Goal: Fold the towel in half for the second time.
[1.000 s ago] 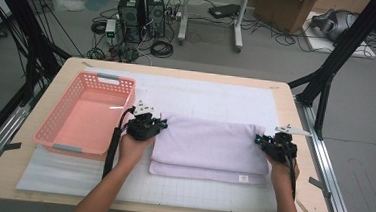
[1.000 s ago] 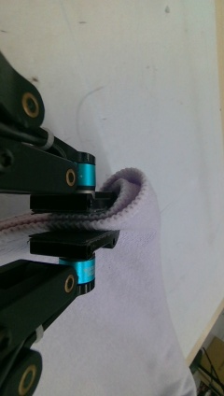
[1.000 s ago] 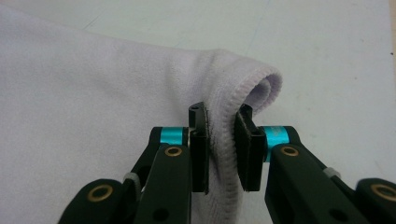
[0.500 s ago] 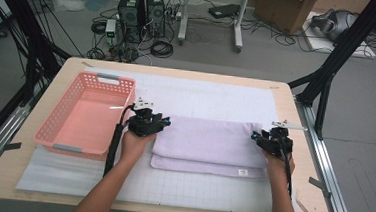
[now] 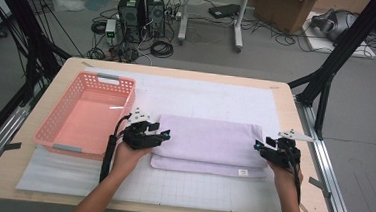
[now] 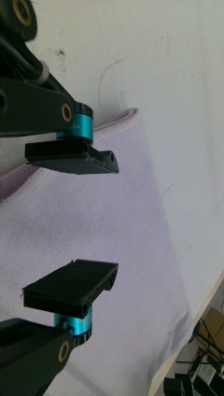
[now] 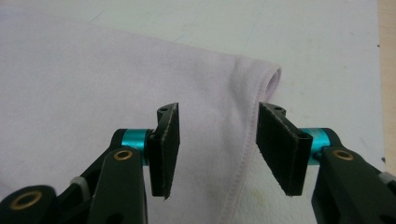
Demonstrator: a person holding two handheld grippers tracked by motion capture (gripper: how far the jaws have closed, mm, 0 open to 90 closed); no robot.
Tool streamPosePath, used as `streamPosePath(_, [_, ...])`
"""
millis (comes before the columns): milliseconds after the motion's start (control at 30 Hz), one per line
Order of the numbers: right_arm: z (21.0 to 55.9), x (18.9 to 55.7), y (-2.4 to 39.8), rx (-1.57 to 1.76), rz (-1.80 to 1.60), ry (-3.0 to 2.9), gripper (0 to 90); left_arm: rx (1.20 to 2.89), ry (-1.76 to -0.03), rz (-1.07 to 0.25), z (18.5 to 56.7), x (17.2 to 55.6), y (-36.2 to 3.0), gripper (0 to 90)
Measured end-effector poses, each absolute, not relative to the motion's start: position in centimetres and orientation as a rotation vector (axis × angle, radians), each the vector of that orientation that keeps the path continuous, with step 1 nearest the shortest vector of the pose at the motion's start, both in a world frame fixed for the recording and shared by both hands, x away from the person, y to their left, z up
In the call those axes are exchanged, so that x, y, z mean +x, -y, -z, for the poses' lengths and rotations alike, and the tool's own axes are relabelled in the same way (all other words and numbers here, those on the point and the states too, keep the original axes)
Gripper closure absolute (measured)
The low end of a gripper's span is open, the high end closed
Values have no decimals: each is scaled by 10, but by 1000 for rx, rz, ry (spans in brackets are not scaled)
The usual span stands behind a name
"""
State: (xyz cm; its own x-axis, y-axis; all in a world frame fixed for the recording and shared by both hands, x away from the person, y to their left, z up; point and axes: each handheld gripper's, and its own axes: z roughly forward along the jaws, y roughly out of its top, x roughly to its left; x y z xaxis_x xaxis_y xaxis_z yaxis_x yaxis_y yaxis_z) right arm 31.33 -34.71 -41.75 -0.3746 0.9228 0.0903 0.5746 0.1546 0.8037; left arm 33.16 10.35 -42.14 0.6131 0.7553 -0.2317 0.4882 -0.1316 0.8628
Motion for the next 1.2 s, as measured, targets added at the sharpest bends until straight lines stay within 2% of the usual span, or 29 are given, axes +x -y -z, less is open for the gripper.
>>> streamPosePath(367, [416,285,358,1402,-1134,-2031,484,1828,-1022,-262,434,307,-112,478])
streamPosePath(633, [427,260,366,1419,-1161,-2035,494,1846,-1048,-235,441,298,-117,492])
streamPosePath(767, [431,256,370,1431,-1156,-2050,504,1847,-1057,-220,442,296,-119,535])
streamPosePath(867, [433,258,370,1428,-1178,-2060,540,1865,-1061,-214,446,295,-116,591])
streamPosePath(933, [436,261,368,1436,-1170,-2080,573,1877,-1065,-216,447,295,-114,661])
streamPosePath(1000, [440,264,367,1437,-1165,-2112,658,1888,-1060,-230,448,294,-113,748])
streamPosePath(1067, [442,264,366,1436,-1166,-2133,814,1887,-1058,-242,447,293,-113,806])
streamPosePath(1200, [438,262,368,1422,-1166,-2131,843,1865,-1045,-255,443,290,-115,834])
